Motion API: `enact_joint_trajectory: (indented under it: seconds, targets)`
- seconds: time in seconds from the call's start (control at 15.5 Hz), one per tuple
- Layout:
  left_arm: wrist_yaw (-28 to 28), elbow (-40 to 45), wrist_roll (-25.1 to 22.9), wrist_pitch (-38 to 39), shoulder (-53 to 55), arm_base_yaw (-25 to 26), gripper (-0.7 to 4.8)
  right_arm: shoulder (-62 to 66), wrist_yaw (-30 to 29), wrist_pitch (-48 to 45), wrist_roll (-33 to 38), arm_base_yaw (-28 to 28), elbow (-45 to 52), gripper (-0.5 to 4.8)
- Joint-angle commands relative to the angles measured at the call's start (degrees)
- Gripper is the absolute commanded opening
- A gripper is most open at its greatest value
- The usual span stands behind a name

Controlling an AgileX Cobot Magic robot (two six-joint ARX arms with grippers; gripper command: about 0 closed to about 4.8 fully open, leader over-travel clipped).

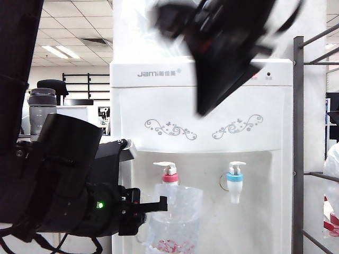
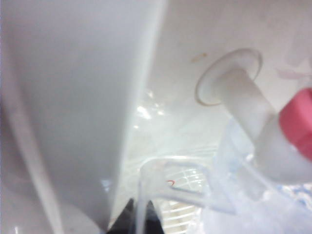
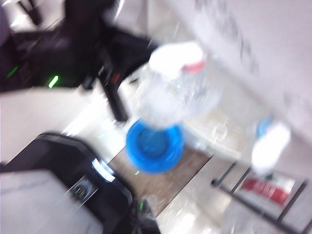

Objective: Pick up the plastic mug from the left desk, go to the hot water outlet of the water dispenser, press the vertical switch to get some water, then put the mug back on the desk.

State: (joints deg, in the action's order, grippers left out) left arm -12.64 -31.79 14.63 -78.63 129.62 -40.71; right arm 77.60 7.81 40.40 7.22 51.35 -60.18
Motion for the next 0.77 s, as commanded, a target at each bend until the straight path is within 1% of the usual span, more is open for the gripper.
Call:
enact_joint_trajectory:
  seconds: [0.06, 0.19, 0.45, 0.64, 0.77]
  targets:
    - [-0.2, -0.2, 0.4, -3.7, -0.8, 0.0, -0.05, -4.9, -2.0, 7.0, 1.6, 0.5, -0.1, -0.05]
    - [-0.2, -0.2, 0.4, -3.7, -0.8, 0.0, -0.05, -8.7, -1.9, 8.8, 1.6, 1.3, 0.0, -0.05]
    - [-0.2, -0.2, 0.4, -3.6, -0.8, 0.0, -0.05, -17.6, -2.0, 6.2, -0.8, 2.6, 0.6, -0.05]
    - [-0.2, -0.2, 0.4, -3.6, -0.8, 0.0, -0.05, -27.6, -2.2, -3.4, -1.0, 2.6, 6.3, -0.05]
    - [-0.2, -0.2, 0.4, -3.6, -0.8, 0.0, -0.05, -33.1, -5.0, -7.4, -1.0, 2.6, 11.7, -0.05]
